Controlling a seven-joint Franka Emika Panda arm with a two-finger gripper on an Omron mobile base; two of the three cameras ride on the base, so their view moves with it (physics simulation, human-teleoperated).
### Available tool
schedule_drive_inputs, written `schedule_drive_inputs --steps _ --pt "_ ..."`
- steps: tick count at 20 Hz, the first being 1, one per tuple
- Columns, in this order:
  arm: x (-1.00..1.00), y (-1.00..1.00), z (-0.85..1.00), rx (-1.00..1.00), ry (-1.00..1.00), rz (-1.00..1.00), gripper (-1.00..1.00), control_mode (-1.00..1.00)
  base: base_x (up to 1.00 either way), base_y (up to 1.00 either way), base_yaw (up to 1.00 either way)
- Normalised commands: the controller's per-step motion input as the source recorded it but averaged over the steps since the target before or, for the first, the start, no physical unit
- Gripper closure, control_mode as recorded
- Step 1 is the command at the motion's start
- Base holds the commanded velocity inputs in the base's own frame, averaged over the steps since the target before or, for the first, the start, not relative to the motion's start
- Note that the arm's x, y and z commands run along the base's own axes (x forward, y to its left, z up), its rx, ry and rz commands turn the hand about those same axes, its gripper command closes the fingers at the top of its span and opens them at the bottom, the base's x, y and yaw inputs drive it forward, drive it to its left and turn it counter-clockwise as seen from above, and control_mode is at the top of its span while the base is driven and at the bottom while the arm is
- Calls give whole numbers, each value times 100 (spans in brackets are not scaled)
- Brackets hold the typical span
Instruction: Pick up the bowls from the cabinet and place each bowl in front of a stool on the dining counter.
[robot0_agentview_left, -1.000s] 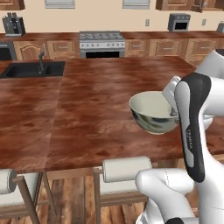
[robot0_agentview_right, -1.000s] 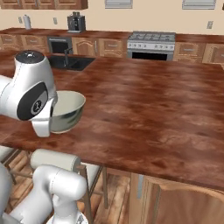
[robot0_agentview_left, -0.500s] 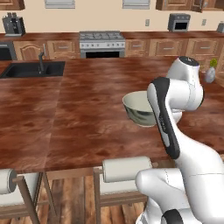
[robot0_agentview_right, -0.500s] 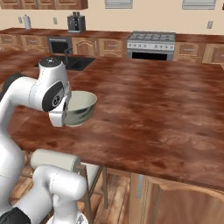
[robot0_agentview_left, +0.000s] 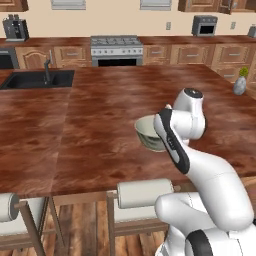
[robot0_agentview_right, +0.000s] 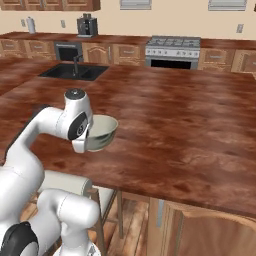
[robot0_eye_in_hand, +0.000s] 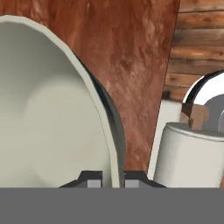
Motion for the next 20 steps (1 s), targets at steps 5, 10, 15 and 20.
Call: schedule_drive_inputs --steps 5,10,15,20 --pt "36 8 -61 0 0 0 100 -100 0 0 0" --pt "25 25 -39 0 0 0 100 -100 0 0 0" --pt "30 29 -34 0 0 0 100 -100 0 0 0" --pt "29 13 -25 0 3 0 100 -100 0 0 0"
